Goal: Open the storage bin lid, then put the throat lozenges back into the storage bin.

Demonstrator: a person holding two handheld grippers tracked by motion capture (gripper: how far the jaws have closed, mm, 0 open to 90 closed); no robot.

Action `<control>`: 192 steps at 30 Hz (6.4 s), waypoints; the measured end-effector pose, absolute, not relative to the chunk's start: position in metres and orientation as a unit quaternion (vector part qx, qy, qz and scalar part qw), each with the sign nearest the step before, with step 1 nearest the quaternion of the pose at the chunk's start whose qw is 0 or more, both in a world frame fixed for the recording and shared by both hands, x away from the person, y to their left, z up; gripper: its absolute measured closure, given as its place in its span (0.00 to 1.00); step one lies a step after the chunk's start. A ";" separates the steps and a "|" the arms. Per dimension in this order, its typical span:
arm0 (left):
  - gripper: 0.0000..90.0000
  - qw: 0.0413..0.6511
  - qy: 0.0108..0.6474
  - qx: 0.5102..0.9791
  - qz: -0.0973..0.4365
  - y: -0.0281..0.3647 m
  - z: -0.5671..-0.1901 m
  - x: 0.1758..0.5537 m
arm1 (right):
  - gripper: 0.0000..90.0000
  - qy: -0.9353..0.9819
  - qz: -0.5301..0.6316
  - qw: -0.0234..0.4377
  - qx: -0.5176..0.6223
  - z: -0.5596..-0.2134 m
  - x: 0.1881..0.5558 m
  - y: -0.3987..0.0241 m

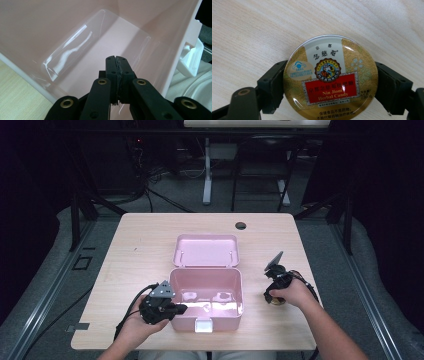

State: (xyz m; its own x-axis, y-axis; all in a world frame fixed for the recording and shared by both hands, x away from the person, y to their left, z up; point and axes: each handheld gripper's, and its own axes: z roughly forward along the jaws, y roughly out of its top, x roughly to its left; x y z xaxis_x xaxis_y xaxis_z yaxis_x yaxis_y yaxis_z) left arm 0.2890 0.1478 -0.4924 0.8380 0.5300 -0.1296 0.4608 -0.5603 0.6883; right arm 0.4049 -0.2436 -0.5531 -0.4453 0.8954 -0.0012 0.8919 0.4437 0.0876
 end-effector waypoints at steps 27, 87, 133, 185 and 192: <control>0.99 0.375 0.281 0.882 0.046 0.148 -0.492 0.289 | 0.22 0.848 0.030 0.023 0.528 -0.551 0.402 -0.244; 0.99 0.379 0.276 0.882 0.043 0.149 -0.492 0.289 | 0.22 0.910 0.066 0.050 0.407 -0.425 0.378 -0.192; 0.99 0.379 0.276 0.883 0.043 0.149 -0.493 0.289 | 0.22 0.963 0.077 0.055 0.254 -0.384 0.369 -0.114; 0.99 0.378 0.275 0.883 0.043 0.149 -0.492 0.289 | 0.22 0.991 0.035 0.019 0.126 -0.464 0.378 -0.059; 0.99 0.378 0.276 0.883 0.044 0.149 -0.492 0.289 | 0.22 0.993 0.029 0.013 0.115 -0.473 0.378 -0.060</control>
